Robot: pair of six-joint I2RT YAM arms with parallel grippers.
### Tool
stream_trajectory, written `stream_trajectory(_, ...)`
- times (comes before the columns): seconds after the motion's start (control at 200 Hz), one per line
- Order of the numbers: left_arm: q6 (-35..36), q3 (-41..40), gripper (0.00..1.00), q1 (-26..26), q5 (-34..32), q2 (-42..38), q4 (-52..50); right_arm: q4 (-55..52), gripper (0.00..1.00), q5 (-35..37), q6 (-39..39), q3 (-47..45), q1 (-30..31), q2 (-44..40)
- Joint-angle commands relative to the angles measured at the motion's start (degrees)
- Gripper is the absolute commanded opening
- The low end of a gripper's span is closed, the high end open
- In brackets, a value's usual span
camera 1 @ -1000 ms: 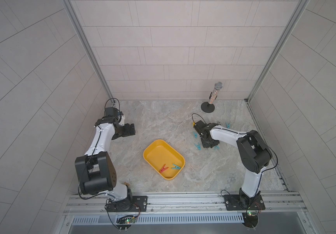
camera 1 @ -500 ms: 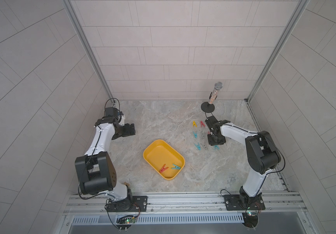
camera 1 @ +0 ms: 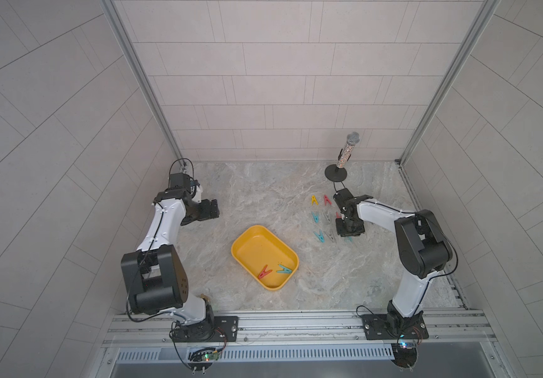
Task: Take the clothespins out of the storage box
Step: Place the clothespin at the center of the board.
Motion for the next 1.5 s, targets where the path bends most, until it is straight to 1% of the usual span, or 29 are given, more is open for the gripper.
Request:
stream_trajectory(0.0, 0.5, -0.6, 1.0, 0.4, 0.4, -1.1, -1.0, -0.8, 0.29, -0.2, 0.6, -1.6, -0.1, -0.7)
stream_trajectory(0.25, 0.5, -0.5, 1.0, 0.4, 0.5, -1.3, -0.9, -0.5, 0.22, -0.7, 2.3, -1.2, 1.5, -1.6)
stream_trajectory(0.565, 0.5, -0.5, 1.0, 0.4, 0.4, -1.2, -0.9, -0.6, 0.2, -1.3, 3.9, -0.4, 3.7, -1.3)
stream_trajectory(0.645, 0.5, -0.5, 1.0, 0.4, 0.4, -1.2, -0.9, -0.6, 0.23, -1.3, 3.9, -0.4, 3.8, -1.3)
stream_trajectory(0.746, 0.5, -0.5, 1.0, 0.4, 0.5, -1.2, -1.0, -1.2, 0.31, -0.9, 3.6, 0.1, 3.8, -1.8)
stream_trajectory(0.961, 0.5, -0.6, 1.0, 0.4, 0.7, -1.0, -1.0, -4.8, 0.41, -0.9, 3.0, 2.7, 4.0, -6.4)
stream_trajectory(1.086, 0.5, -0.6, 1.0, 0.5, 0.6, -0.8, -0.9, -6.7, 0.43, -1.4, 2.5, 5.0, 4.4, -10.5)
stream_trajectory(1.171, 0.8, -0.7, 1.0, 0.5, 0.5, -0.8, -1.0, -5.2, 0.41, -4.9, 1.1, 5.4, 5.5, -14.4)
stream_trajectory(1.296, 0.8, -0.7, 1.0, 0.5, 0.1, -0.6, -0.9, -1.8, 0.39, -10.0, -0.2, 6.8, 10.3, -18.5)
stream_trajectory(1.401, 0.9, -0.8, 1.0, 0.5, -0.3, -0.7, -0.9, 0.8, 0.39, -11.9, -2.2, 8.6, 17.8, -19.3)
stream_trajectory(1.496, 0.9, -0.8, 1.0, 0.5, -0.8, -1.0, -0.7, 4.0, 0.4, -14.1, -3.4, 9.4, 24.8, -17.5)
